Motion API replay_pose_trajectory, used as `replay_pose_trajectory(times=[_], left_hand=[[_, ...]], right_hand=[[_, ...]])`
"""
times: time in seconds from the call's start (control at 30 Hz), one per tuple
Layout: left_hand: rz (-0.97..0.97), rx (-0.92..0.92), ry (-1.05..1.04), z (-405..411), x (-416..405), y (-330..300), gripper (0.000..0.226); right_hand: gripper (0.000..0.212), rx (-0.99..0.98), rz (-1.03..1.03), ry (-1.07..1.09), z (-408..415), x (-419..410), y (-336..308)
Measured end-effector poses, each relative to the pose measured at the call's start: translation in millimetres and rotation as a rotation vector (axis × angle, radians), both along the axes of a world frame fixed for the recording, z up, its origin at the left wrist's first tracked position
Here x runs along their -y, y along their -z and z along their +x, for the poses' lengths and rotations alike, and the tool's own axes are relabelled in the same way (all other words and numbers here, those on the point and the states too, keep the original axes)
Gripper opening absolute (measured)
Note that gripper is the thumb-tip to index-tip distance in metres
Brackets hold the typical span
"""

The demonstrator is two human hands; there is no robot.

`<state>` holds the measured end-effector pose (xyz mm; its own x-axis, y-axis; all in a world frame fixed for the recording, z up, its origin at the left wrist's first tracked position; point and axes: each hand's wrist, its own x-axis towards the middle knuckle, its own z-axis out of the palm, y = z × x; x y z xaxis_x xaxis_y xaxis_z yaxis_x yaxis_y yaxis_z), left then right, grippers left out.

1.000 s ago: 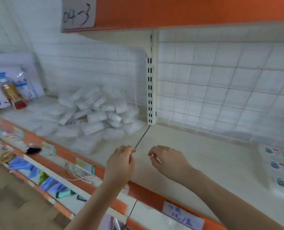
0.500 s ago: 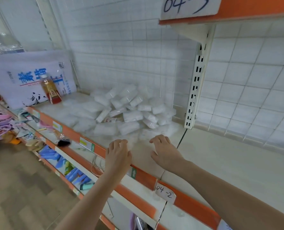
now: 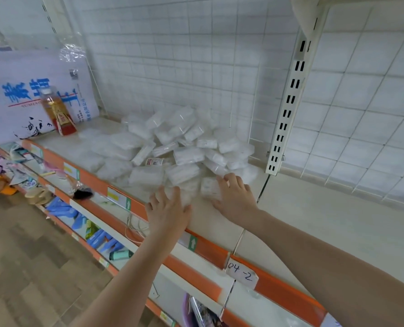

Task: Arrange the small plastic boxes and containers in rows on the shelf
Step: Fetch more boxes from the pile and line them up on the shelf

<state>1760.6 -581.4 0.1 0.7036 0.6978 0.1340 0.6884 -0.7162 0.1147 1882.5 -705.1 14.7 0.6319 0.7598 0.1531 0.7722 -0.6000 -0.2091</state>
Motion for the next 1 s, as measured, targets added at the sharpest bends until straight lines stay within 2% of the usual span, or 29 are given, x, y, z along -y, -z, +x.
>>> replay_pose_trajectory(times=[0.13, 0.3, 0.43, 0.53, 0.73, 0.87, 1.0], left_hand=[[0.034, 0.087, -0.004, -2, 2, 2, 0.061], [-0.202, 0.336, -0.009, -3, 8, -4, 0.062], [-0.209, 0.479, 0.026, 1, 26, -11, 0.065], [-0.193, 0.52, 0.151, 11, 52, -12, 0.069], [-0.141, 0.492, 0.469, 47, 130, -2, 0.058], [-0.178, 0.476, 0.664, 72, 198, -6, 0.063], [-0.217, 0.499, 0.811, 90, 266, -11, 0.059]], right_hand=[[0.058, 0.03, -0.055, -0.011, 3, 6, -4], [0.052, -0.073, -0.074, -0.047, 3, 18, -10], [0.069, -0.128, -0.025, -0.02, -1, 50, -9], [0.07, -0.145, 0.033, 0.033, -3, 91, -9], [0.064, -0.139, 0.125, 0.194, -4, 189, -14], [0.064, -0.097, 0.169, 0.321, -8, 264, -18], [0.063, -0.052, 0.192, 0.471, -18, 336, -21]])
